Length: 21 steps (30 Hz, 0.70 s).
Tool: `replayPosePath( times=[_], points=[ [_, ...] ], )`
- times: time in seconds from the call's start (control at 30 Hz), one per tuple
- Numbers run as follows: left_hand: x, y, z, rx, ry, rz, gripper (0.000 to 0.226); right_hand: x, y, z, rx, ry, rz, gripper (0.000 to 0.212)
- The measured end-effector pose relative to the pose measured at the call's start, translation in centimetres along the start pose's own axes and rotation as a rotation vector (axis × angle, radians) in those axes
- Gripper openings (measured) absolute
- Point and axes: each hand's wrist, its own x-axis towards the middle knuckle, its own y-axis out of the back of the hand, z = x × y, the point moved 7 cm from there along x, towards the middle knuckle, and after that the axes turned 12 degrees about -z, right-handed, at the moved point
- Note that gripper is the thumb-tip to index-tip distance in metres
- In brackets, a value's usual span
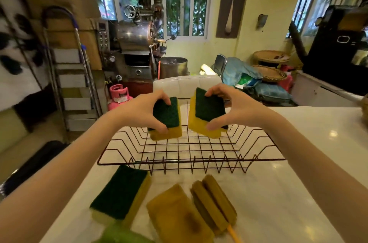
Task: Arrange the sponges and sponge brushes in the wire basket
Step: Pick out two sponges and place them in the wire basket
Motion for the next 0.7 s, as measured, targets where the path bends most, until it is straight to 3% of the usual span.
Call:
replayPosePath(
  times=[0.43, 0.7],
  points=[
    [4.1, -3.2, -7.7, 0.177, 0.228, -0.217, 0.067, 8.6, -4.7, 1.3, -0.187, -0.062, -0.177, 0.076],
    [5.1, -3.0, -8.0, 0.200, 0.218, -0.240, 0.063, 11.3, -8.0, 3.7, -0.246, -0.145, -0.339, 0.076]
  ],
)
